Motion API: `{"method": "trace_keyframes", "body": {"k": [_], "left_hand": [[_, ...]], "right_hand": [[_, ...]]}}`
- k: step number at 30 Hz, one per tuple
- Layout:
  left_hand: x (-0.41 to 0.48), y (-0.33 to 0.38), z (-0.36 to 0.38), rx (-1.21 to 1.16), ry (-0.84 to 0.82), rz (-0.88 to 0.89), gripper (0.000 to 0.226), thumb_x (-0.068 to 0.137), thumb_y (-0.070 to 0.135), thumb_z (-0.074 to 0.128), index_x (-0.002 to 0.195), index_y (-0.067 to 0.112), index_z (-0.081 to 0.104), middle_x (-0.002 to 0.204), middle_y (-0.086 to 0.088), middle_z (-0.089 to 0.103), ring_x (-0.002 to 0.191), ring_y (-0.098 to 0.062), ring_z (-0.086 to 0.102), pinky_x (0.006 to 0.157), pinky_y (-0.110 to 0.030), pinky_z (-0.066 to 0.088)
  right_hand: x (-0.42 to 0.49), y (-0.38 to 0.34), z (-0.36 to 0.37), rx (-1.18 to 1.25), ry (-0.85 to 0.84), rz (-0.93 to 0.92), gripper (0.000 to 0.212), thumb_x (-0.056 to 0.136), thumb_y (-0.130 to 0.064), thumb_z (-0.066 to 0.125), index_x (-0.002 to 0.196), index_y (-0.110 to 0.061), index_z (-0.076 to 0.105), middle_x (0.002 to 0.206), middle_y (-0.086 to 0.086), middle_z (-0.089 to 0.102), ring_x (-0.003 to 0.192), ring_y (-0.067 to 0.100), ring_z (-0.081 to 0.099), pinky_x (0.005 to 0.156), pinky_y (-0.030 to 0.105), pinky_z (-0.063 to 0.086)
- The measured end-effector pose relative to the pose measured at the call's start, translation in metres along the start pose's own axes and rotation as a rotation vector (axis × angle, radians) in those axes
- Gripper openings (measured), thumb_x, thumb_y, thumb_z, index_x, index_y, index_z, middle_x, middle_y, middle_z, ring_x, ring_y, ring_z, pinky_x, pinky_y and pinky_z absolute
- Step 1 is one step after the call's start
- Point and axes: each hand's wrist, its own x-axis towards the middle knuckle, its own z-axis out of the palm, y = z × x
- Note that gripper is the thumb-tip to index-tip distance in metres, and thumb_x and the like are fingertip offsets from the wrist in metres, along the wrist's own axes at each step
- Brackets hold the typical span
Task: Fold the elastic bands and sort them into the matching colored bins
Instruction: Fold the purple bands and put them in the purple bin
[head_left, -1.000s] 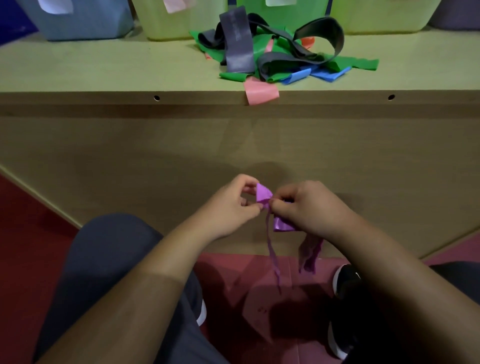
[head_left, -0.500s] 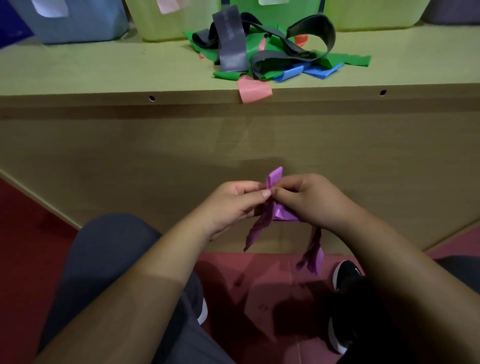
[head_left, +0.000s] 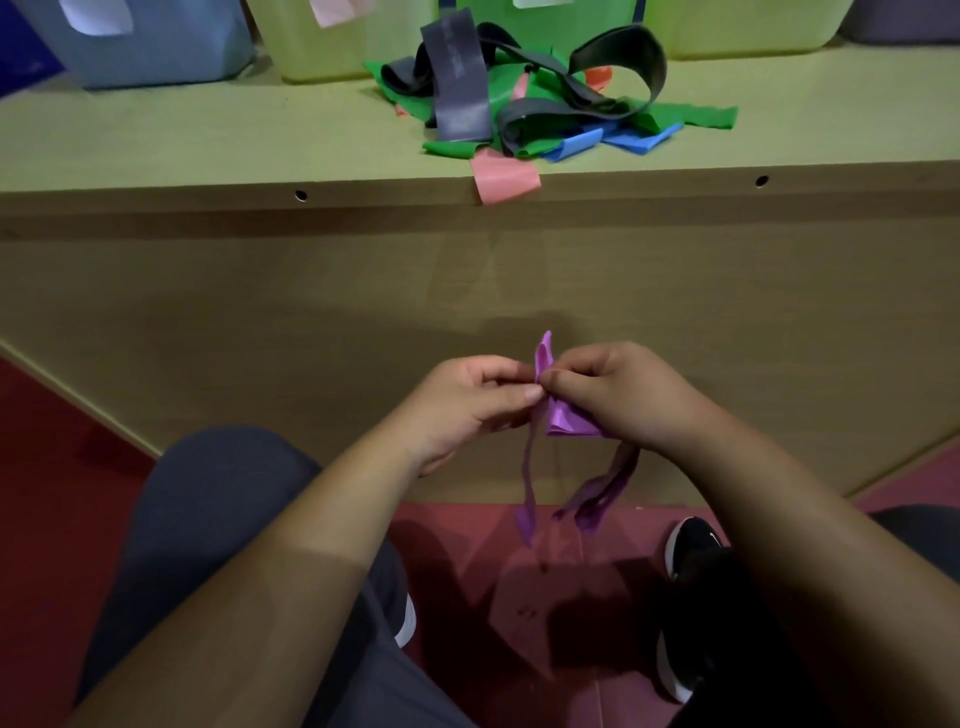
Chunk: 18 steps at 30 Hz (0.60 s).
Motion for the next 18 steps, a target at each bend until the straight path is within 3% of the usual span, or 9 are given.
{"method": "trace_keyframes", "body": {"k": [4, 7, 11, 15, 18], "left_hand": [[0.002, -0.006, 0.0, 0.001, 0.033, -0.024, 0.011, 0.095, 0.002, 0.072, 0.104, 0.008, 0.077, 0.093, -0.007, 0.077, 0.086, -0.013, 0.073, 0.081, -0.023, 0.06], [0.002, -0.001, -0.004, -0.11, 0.067, -0.103, 0.015, 0.096, 0.003, 0.072, 0.111, 0.003, 0.075, 0.099, -0.009, 0.08, 0.09, -0.013, 0.077, 0.078, -0.024, 0.062], [0.002, 0.0, -0.005, -0.244, 0.02, -0.163, 0.021, 0.096, 0.002, 0.069, 0.116, -0.002, 0.073, 0.103, -0.014, 0.078, 0.093, -0.018, 0.076, 0.085, -0.032, 0.064], [0.005, 0.0, -0.007, -0.333, 0.044, -0.162, 0.019, 0.098, 0.001, 0.066, 0.116, 0.001, 0.071, 0.102, -0.014, 0.078, 0.093, -0.021, 0.076, 0.087, -0.036, 0.065], [0.009, -0.001, -0.012, -0.077, 0.161, -0.095, 0.01, 0.104, 0.007, 0.063, 0.105, 0.008, 0.073, 0.088, -0.006, 0.078, 0.08, -0.015, 0.074, 0.08, -0.033, 0.065]], "right_hand": [[0.0, 0.0, 0.003, 0.017, -0.052, -0.016, 0.023, 0.103, -0.031, 0.068, 0.09, -0.016, 0.08, 0.07, 0.005, 0.063, 0.062, 0.007, 0.048, 0.059, 0.024, 0.038], [-0.001, 0.0, 0.001, 0.062, -0.08, -0.023, 0.022, 0.104, -0.032, 0.067, 0.091, -0.019, 0.081, 0.074, 0.008, 0.066, 0.067, 0.008, 0.05, 0.06, 0.021, 0.039], [-0.003, -0.003, 0.0, 0.106, -0.072, -0.022, 0.02, 0.104, -0.029, 0.068, 0.093, -0.024, 0.083, 0.088, 0.006, 0.078, 0.072, 0.005, 0.058, 0.066, 0.016, 0.043], [-0.001, -0.003, -0.001, 0.093, -0.016, 0.019, 0.021, 0.101, -0.025, 0.069, 0.084, -0.019, 0.08, 0.064, -0.003, 0.061, 0.06, 0.008, 0.047, 0.058, 0.025, 0.038], [-0.001, -0.001, -0.003, 0.036, 0.02, 0.045, 0.019, 0.097, -0.023, 0.07, 0.082, -0.016, 0.08, 0.054, -0.012, 0.054, 0.05, 0.004, 0.042, 0.05, 0.02, 0.035]]}}
